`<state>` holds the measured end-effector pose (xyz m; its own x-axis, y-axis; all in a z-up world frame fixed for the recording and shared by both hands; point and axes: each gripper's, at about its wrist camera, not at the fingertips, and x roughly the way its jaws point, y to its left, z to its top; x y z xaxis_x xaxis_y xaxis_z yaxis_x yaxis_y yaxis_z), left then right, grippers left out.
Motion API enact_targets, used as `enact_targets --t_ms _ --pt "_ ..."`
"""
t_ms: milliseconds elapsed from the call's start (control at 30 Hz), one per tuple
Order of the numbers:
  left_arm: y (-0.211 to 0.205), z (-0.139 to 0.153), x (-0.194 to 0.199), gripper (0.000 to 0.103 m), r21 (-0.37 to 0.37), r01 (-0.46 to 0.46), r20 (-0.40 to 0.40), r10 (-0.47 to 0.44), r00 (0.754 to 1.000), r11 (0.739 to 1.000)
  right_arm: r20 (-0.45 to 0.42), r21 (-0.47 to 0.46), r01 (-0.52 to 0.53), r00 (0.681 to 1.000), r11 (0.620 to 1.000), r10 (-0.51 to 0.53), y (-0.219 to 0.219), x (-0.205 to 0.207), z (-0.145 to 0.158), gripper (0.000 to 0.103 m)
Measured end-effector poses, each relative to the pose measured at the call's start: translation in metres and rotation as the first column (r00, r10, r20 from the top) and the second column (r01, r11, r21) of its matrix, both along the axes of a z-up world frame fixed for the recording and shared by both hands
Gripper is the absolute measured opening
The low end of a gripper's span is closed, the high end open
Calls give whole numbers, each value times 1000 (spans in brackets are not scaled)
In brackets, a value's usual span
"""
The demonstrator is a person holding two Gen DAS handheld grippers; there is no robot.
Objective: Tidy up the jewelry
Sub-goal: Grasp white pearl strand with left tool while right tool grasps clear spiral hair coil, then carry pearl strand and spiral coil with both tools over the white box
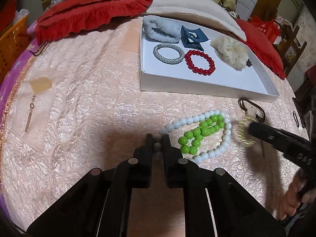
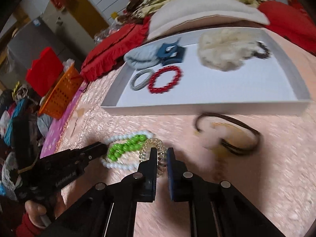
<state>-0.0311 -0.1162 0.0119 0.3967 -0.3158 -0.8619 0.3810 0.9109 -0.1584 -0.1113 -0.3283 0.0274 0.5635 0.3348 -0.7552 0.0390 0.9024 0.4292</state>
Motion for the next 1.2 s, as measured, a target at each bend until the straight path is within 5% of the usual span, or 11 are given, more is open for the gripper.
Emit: enact_targets --t_ms 467,833,1200 --pt "-7 10 6 8 -24 -20 -45 19 999 1000 -40 3 76 996 997 -76 -44 -65 -9 9" --pt "-12 98 -30 8 -123 43 102 -30 994 991 15 26 89 996 996 -89 -44 -83 9 9" --pt "-20 154 -67 8 -113 122 217 -95 972 986 76 13 90 993 996 -91 -44 -97 35 9"
